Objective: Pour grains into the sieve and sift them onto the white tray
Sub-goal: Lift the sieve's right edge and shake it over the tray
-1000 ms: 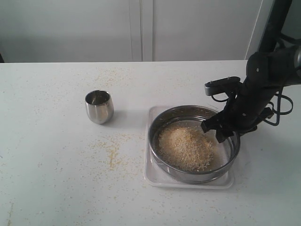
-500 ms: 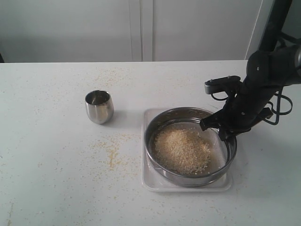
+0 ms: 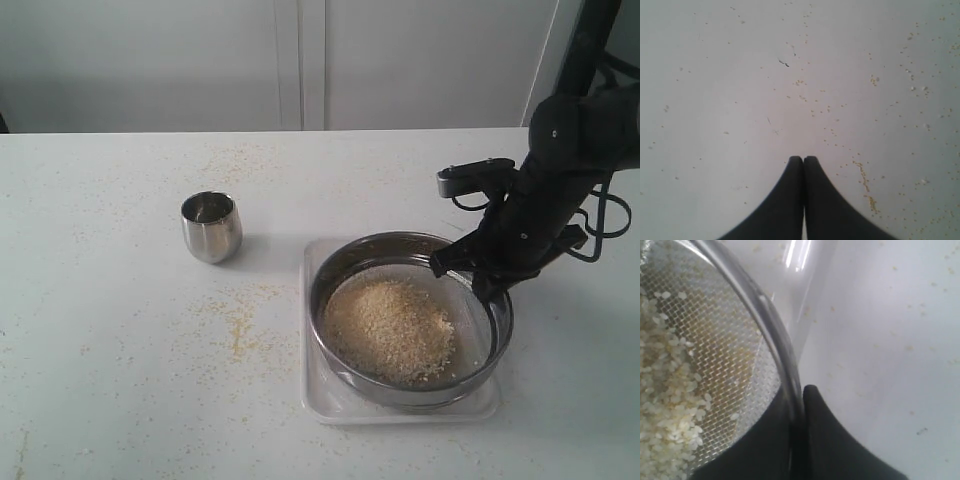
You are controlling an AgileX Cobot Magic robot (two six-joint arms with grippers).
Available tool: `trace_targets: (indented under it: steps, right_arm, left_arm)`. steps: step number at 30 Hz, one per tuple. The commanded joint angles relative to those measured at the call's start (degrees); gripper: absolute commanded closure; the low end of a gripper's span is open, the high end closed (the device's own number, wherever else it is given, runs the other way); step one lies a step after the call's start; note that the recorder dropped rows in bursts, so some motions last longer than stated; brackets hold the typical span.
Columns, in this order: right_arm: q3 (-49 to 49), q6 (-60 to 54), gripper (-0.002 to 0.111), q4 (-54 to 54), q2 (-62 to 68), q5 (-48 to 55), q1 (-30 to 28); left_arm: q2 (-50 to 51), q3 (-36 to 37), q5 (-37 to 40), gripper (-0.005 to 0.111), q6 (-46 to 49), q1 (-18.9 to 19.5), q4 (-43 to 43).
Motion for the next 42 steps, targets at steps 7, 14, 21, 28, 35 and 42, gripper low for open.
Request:
trace_targets:
  steps: [7, 14, 21, 28, 35, 42]
  right_arm:
    - [-3.2, -1.8, 0.108, 5.9, -2.2, 4.0, 0.0]
    - [-3.2, 1.3, 0.108, 6.1, -2.6, 2.5, -1.4]
    - [-3.2, -4.8, 0.108, 4.5, -2.8, 2.4, -1.7]
    - [-2.9, -10.0, 0.108, 9.1, -2.6, 3.7, -1.2]
    - [-2.9, -5.8, 0.108, 9.9, -2.5, 0.6, -1.1]
    - [-2.9, 3.6, 0.108, 7.1, -2.5, -0.8, -2.5]
  left_arm:
    - [-0.5, 0.4, 0.6, 0.107, -0.1, 0.2, -0.3]
    - [-0.5, 0.4, 0.6, 0.107, -0.1, 0.2, -0.3]
    - [-0.5, 0.4, 0.6, 0.107, -0.1, 0.2, -0.3]
    - [-0.5, 0.4, 0.6, 0.107, -0.1, 0.2, -0.3]
    - [-0.5, 0.4, 0.6, 0.107, -0.1, 0.2, -0.3]
    - [-0.5, 0.4, 0.6, 0.107, -0.1, 0.2, -0.3]
